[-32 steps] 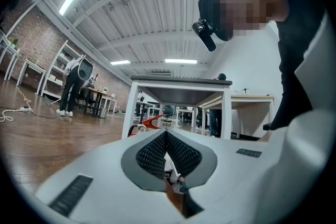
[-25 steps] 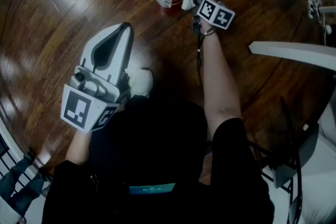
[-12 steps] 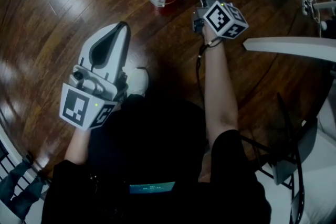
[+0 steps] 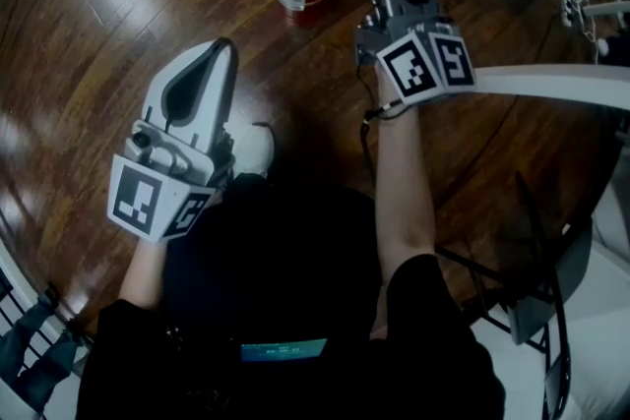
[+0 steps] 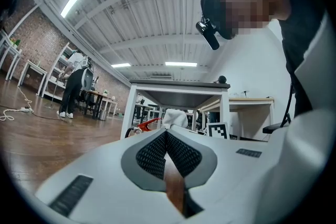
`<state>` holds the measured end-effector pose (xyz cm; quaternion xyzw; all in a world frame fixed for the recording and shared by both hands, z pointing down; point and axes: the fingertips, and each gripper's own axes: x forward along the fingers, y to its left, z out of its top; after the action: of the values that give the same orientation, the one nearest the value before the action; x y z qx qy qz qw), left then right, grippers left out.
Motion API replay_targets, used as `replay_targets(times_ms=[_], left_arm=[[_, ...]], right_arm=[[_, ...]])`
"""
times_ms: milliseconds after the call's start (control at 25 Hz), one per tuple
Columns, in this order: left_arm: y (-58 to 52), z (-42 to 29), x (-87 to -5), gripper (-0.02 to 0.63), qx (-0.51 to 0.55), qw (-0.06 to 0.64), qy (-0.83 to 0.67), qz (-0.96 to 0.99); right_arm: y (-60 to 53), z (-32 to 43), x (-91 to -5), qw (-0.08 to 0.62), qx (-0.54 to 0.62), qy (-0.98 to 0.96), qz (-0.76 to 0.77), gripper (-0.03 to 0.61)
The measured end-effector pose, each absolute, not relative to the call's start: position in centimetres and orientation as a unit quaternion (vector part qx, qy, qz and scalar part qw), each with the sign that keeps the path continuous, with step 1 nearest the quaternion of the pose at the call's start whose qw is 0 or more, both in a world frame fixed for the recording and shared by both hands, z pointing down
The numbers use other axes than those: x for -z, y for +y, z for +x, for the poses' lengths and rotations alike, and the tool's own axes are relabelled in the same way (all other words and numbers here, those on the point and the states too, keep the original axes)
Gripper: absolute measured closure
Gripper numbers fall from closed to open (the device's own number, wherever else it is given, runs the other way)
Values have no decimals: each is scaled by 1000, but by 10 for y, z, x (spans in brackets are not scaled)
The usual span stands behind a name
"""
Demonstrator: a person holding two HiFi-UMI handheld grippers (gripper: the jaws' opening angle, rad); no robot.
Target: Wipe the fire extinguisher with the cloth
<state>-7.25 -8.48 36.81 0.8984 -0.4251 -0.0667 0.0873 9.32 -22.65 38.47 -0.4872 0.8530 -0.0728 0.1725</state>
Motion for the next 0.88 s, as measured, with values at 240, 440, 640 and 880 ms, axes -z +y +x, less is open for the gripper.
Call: replay_targets(times_ms=[240,440,640,880], left_arm=[[-85,-74,-369,614,66,88,-426,898],[-86,-73,-371,614,65,89,-427,898],[-86,-73,-371,614,64,89,-428,897],[-88,-74,-373,614,64,90,-428,897]], right_arm=[[-199,91,-368,194,58,856,-475,460],[-204,49,-391,133,21,869,-475,460],[-213,27,-417,65,-50,853,-516,460],[-208,1,-439,-22,-117,849,-515,460]])
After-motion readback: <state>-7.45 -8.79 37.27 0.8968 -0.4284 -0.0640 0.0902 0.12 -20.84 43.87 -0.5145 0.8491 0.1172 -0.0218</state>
